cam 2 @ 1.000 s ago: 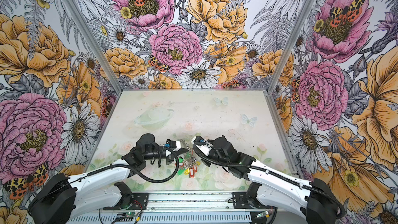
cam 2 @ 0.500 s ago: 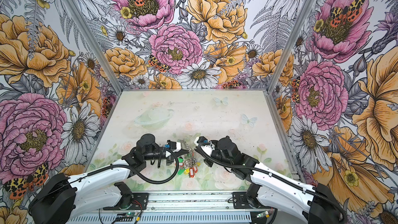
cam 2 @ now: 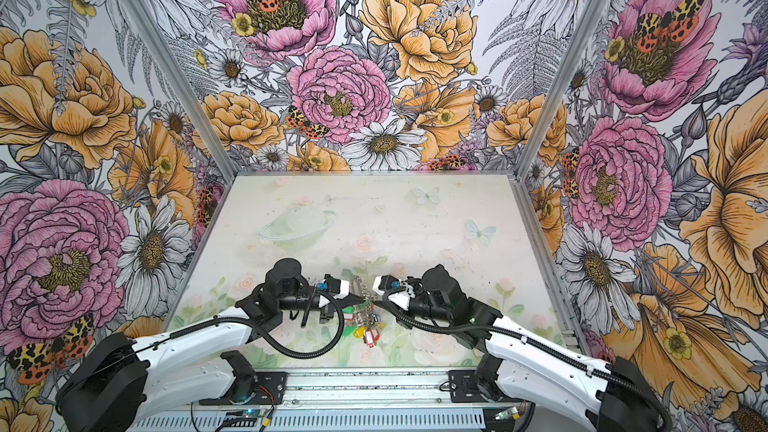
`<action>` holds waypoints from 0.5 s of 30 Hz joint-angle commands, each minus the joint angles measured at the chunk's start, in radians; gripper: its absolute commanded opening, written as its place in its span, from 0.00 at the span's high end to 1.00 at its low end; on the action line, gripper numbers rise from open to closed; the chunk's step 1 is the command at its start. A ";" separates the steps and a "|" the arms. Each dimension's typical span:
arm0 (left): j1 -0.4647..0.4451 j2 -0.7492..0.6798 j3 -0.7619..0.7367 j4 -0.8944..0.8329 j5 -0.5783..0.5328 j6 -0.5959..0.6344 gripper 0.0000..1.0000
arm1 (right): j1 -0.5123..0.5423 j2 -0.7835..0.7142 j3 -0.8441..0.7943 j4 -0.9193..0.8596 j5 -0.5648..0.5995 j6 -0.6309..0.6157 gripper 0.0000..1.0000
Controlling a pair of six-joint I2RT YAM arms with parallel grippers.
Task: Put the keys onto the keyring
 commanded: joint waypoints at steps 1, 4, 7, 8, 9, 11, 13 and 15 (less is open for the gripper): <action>-0.008 -0.012 0.016 0.018 0.050 0.027 1.00 | -0.002 0.017 0.030 -0.020 -0.071 -0.014 0.73; -0.011 -0.013 0.016 0.016 0.056 0.029 1.00 | -0.001 0.018 0.032 -0.018 -0.081 -0.013 0.75; -0.011 -0.012 0.016 0.013 0.054 0.031 1.00 | -0.002 0.024 0.033 -0.020 -0.087 -0.012 0.78; -0.011 -0.012 0.016 0.013 0.054 0.032 1.00 | 0.000 0.024 0.033 -0.020 -0.087 -0.012 0.80; -0.011 -0.012 0.016 0.012 0.049 0.033 1.00 | -0.002 0.025 0.033 -0.020 -0.085 -0.011 0.82; -0.011 -0.009 0.016 0.012 0.044 0.034 1.00 | -0.001 0.025 0.036 -0.019 -0.083 -0.006 0.85; -0.010 -0.007 0.018 0.011 0.044 0.032 1.00 | -0.002 0.026 0.039 -0.019 -0.069 0.001 0.89; -0.011 -0.003 0.019 0.013 0.045 0.030 1.00 | -0.003 0.034 0.042 -0.018 -0.058 0.005 0.93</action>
